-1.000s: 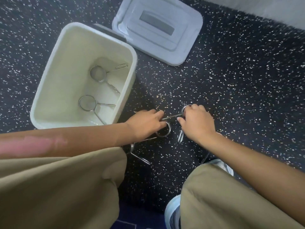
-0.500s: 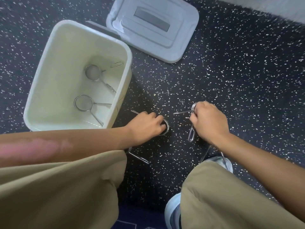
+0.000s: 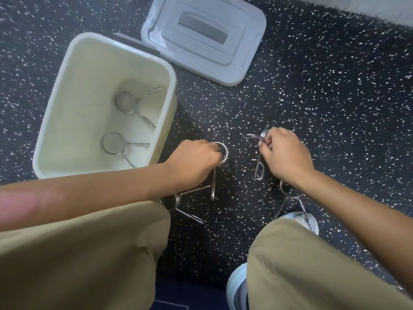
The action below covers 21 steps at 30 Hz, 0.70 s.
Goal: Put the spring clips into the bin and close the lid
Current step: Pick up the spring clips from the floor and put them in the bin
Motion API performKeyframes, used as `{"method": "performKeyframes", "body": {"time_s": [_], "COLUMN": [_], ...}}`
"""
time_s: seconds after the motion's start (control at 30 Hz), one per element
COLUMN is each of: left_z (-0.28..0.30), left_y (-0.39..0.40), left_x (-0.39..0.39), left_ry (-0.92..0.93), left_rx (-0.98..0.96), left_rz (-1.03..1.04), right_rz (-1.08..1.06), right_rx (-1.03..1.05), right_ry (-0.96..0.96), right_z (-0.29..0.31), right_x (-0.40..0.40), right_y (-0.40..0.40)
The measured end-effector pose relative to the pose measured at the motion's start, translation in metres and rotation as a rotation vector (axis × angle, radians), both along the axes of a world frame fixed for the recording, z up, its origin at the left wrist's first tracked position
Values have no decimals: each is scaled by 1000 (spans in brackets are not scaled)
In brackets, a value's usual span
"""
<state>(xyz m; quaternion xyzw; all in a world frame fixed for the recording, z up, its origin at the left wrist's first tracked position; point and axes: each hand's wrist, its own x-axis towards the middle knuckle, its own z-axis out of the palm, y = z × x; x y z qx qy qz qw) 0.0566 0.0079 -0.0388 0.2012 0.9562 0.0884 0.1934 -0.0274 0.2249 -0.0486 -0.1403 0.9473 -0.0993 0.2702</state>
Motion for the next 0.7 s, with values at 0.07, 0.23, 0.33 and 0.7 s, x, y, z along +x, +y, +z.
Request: {"method": "performKeyframes", "body": {"time_s": [0.07, 0.23, 0.33, 0.7], "left_z": [10, 38, 58, 107], "left_y": [-3, -11, -20, -78], "left_x": [-1, -1, -4, -6], "left_ry": [18, 119, 163, 246], "left_rx": [23, 98, 115, 58], "left_rz": [53, 167, 188, 309], "right_rz": [-7, -8, 8, 120], "right_rx": [-25, -105, -147, -264], "right_ry": [-5, 20, 48, 89], "right_z": [1, 10, 19, 57], "right_x": [-2, -8, -13, -15], "right_y": [-3, -13, -22, -68]}}
